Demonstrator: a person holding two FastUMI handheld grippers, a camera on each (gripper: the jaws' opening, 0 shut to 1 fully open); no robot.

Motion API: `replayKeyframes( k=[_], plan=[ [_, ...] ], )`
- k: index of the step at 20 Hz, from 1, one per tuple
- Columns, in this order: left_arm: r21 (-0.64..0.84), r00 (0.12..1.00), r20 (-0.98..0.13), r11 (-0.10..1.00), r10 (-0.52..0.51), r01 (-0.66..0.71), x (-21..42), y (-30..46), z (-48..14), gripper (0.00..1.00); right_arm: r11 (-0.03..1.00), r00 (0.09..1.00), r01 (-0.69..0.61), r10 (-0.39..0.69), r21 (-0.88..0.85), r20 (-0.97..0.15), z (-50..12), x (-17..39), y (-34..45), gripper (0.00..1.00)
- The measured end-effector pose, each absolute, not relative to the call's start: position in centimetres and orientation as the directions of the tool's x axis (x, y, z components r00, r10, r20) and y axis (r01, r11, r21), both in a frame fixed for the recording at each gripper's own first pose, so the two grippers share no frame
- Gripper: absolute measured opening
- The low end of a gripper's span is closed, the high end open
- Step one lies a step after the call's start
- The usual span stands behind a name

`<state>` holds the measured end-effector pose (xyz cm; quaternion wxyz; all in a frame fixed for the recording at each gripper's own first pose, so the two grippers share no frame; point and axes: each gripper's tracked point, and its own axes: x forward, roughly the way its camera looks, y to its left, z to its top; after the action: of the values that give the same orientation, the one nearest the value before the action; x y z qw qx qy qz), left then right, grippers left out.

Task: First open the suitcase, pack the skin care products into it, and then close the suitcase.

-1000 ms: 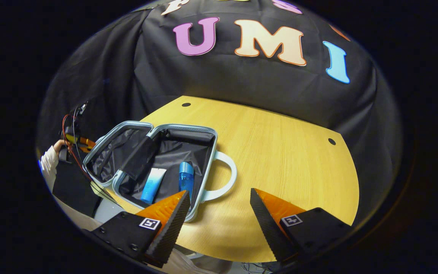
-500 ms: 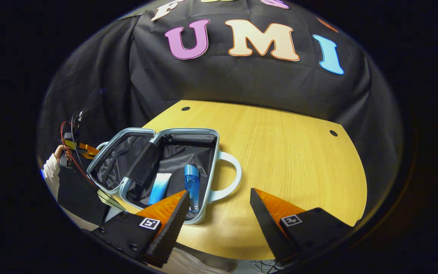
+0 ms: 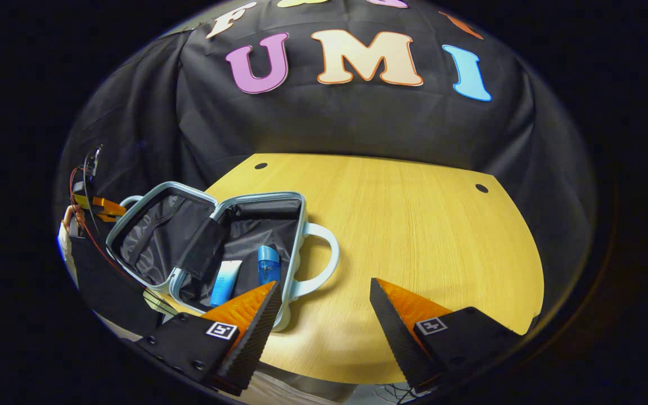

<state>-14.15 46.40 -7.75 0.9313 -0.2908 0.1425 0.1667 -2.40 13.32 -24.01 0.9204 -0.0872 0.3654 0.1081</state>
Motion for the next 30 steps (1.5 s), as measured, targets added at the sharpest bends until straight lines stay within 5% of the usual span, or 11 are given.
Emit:
replayKeyframes(
  k=[18, 30],
  plan=[
    [-0.435, 0.989, -0.124, 0.892, 0.074, -0.122, -9.2, 23.3, 5.8, 0.01, 0.96, 0.74, -0.274, 0.168, -0.064, -0.651, -22.1, 2.0, 5.1, 0.94],
    [-0.366, 0.947, -0.302, 0.93, -0.109, -0.01, 3.0, 8.2, 0.1, 0.01, 0.959, 0.738, -0.285, 0.209, -0.015, -0.641, -21.5, 8.0, -1.2, 0.94]
  ],
)
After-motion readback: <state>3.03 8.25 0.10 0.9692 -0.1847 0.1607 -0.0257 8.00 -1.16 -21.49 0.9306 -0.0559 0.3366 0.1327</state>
